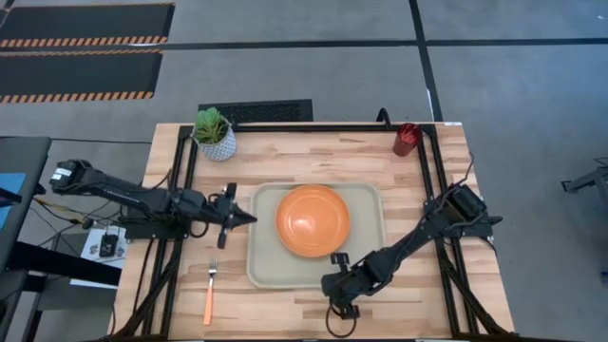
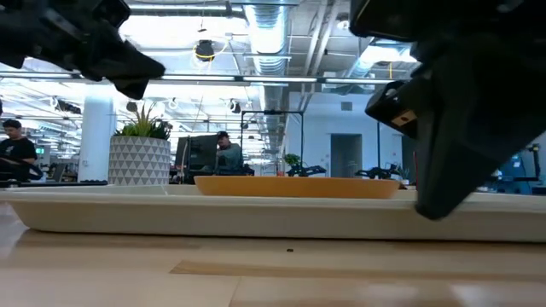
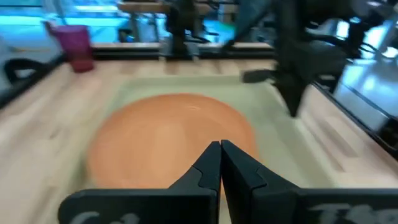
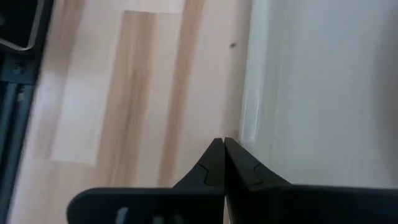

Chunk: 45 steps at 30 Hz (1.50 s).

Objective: Pick and place plate/cup/fork/spoon on tray
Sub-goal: Adjust the gray serving tray, then put the yellow spoon on the gray serving tray to the right of the orange plate

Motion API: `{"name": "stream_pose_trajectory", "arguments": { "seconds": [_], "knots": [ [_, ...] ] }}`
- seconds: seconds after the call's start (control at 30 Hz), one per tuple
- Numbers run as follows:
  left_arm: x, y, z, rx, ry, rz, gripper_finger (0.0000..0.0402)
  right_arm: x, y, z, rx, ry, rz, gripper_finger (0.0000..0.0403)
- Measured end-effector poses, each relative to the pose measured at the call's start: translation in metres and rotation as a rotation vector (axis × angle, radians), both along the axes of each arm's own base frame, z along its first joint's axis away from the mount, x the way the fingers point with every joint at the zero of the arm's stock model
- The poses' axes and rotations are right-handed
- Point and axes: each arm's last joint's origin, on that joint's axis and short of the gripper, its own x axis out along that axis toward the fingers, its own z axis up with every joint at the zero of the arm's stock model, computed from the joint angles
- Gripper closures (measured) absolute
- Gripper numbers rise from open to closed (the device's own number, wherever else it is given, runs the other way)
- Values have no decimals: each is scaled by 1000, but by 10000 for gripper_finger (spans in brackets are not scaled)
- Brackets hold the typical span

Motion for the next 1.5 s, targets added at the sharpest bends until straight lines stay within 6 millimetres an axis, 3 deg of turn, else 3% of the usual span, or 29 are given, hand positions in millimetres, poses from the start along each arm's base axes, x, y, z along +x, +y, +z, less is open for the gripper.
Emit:
{"name": "stream_pose_trajectory", "arguments": {
  "seconds": [0.2, 0.5, 0.77, 0.97, 1.2, 1.5],
  "knots": [
    [10, -33, 4, 25, 50, -125, 401, 5, -9, 0, -17, -5, -3, 391],
    [33, -88, 8, 56, 189, -166, 401, 5, -13, -1, -58, 14, 46, 391],
    [46, -113, -4, -8, 322, -160, 402, 0, -16, 2, -106, 39, 105, 390],
    [43, -109, -9, 22, 362, -76, 401, -6, -18, 13, -134, 48, 142, 390],
    [40, -92, 2, 21, 296, -67, 401, -16, -24, 38, -101, -104, 193, 397],
    [27, -62, -5, -89, 294, 39, 401, -46, -59, 37, -115, -291, 108, 396]
  ]
}}
